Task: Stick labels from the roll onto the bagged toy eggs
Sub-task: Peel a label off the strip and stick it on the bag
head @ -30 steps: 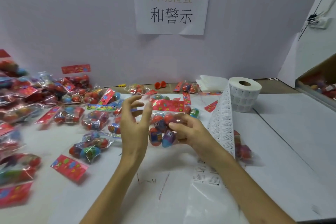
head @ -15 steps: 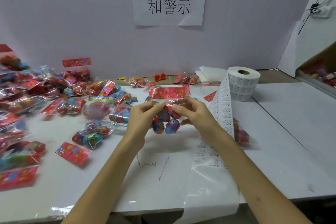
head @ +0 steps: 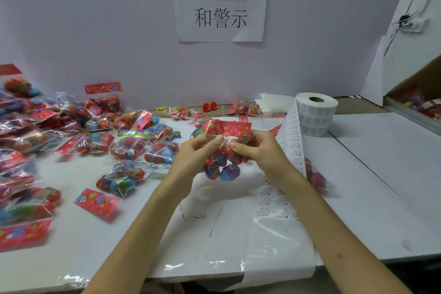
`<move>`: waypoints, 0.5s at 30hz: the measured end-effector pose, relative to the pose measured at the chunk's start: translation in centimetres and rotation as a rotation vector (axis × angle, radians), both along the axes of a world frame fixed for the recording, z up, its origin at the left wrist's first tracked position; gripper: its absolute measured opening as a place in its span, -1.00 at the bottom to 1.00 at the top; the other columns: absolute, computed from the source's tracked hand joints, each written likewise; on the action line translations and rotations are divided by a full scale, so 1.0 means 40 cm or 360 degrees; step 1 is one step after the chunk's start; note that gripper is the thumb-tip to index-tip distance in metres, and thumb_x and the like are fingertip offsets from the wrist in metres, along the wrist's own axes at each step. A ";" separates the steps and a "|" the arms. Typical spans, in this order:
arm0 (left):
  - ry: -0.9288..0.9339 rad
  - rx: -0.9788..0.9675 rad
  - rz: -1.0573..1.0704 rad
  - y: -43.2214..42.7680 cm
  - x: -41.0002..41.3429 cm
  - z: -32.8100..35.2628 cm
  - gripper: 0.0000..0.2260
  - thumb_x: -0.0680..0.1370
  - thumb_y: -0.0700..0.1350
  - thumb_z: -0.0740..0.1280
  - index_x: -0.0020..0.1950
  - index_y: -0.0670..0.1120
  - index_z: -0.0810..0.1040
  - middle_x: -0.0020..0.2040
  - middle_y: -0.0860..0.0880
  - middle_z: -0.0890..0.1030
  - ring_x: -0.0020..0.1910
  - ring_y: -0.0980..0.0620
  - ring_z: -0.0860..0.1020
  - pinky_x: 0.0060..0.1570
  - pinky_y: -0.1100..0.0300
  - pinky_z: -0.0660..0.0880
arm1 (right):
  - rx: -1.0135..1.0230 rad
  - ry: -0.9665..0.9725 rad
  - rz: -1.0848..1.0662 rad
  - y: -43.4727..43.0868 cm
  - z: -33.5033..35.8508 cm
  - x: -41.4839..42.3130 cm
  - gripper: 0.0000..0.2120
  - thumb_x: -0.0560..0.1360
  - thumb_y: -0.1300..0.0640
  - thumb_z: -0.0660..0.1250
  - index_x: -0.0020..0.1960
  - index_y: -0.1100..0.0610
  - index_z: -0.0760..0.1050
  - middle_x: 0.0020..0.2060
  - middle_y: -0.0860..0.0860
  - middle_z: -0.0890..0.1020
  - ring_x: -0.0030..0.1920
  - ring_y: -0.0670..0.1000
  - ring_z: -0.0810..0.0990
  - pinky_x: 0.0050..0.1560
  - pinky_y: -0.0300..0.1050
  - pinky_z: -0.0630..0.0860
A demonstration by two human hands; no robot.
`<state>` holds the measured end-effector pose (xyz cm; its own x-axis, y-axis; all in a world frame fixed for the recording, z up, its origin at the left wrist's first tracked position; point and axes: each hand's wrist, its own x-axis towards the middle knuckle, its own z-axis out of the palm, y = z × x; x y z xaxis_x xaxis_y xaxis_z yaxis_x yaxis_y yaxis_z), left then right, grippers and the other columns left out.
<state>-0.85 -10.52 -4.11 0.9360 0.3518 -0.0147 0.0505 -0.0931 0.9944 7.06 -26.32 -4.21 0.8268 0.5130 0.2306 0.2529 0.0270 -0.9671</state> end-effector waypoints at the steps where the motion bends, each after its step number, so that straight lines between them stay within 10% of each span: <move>1: 0.0044 -0.0017 -0.0061 0.002 -0.001 0.001 -0.65 0.46 0.19 0.45 0.16 0.06 0.63 0.16 -0.07 0.68 0.15 -0.07 0.66 0.13 -0.02 0.65 | -0.0020 -0.0021 -0.0022 0.000 -0.001 0.001 -0.91 0.52 0.31 0.45 0.03 0.23 0.64 -0.18 0.22 0.67 -0.18 0.15 0.60 -0.08 0.10 0.55; 8: 0.0176 -0.0207 -0.0473 0.007 0.002 -0.008 -0.47 0.42 -0.13 0.57 0.36 -0.10 0.54 0.18 -0.16 0.70 0.11 -0.12 0.71 0.09 0.05 0.67 | 0.0010 -0.0088 -0.0256 0.002 -0.009 0.015 -0.91 0.57 0.16 0.42 -0.11 0.12 0.64 -0.29 0.04 0.69 -0.31 -0.09 0.62 -0.22 -0.17 0.57; 15: -0.0041 -0.0231 -0.0346 0.012 0.003 -0.017 -0.67 0.46 -0.23 0.55 0.20 -0.11 0.64 0.03 -0.14 0.74 -0.04 -0.08 0.74 -0.14 0.17 0.65 | 0.0055 0.0026 -0.0004 0.001 -0.005 0.011 -0.90 0.57 0.13 0.41 -0.06 0.15 0.65 -0.29 -0.04 0.67 -0.21 -0.04 0.63 -0.06 -0.02 0.64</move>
